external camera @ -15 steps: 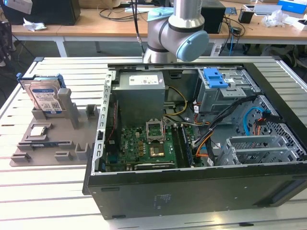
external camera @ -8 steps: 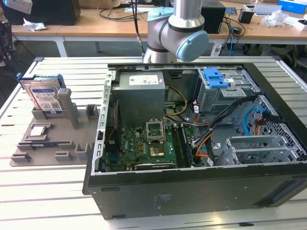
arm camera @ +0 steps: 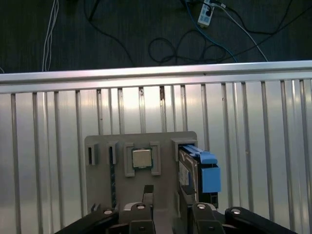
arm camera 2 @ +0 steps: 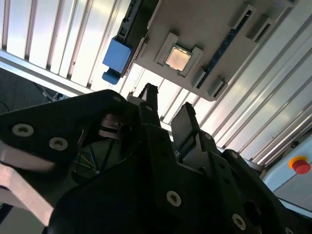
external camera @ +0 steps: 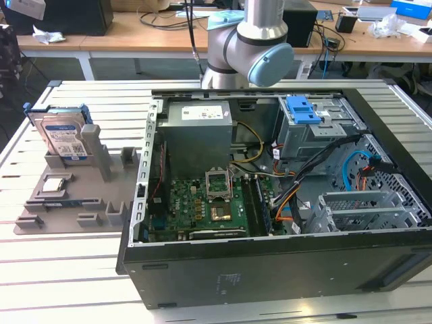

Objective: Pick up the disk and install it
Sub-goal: 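Pick up the disk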

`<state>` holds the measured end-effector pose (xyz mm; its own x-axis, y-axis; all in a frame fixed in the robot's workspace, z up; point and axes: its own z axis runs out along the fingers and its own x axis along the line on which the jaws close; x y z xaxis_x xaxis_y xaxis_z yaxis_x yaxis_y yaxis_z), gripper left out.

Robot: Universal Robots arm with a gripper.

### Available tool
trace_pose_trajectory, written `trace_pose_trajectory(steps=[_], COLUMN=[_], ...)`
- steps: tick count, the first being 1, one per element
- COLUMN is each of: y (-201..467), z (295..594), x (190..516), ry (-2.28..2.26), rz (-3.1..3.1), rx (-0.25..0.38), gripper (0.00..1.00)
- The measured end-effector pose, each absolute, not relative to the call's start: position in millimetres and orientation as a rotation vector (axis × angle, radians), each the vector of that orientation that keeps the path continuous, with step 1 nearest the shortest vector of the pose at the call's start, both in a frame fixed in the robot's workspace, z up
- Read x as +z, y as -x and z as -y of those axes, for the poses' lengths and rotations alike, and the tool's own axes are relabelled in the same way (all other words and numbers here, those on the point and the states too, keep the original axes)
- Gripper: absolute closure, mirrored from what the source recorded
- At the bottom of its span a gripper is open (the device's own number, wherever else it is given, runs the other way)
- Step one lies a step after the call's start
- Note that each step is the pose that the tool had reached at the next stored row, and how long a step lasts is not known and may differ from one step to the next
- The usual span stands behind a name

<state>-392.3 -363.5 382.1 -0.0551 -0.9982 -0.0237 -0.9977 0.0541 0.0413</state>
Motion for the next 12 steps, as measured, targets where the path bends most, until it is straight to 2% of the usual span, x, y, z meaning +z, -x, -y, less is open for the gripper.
trace_pose_trajectory(steps=[1, 2, 3, 12], y=[392.3, 392.3, 392.2, 392.2], z=[363.5, 363.5, 363.5, 362.1], x=[382.1, 382.1, 382.1, 381.7], ry=[-2.152, -2.152, -2.151, -2.151], rz=[2.273, 2.273, 2.273, 2.273], rx=[-0.072, -0.072, -0.072, -0.072], gripper=[0.58, 0.58, 0.52, 0.52])
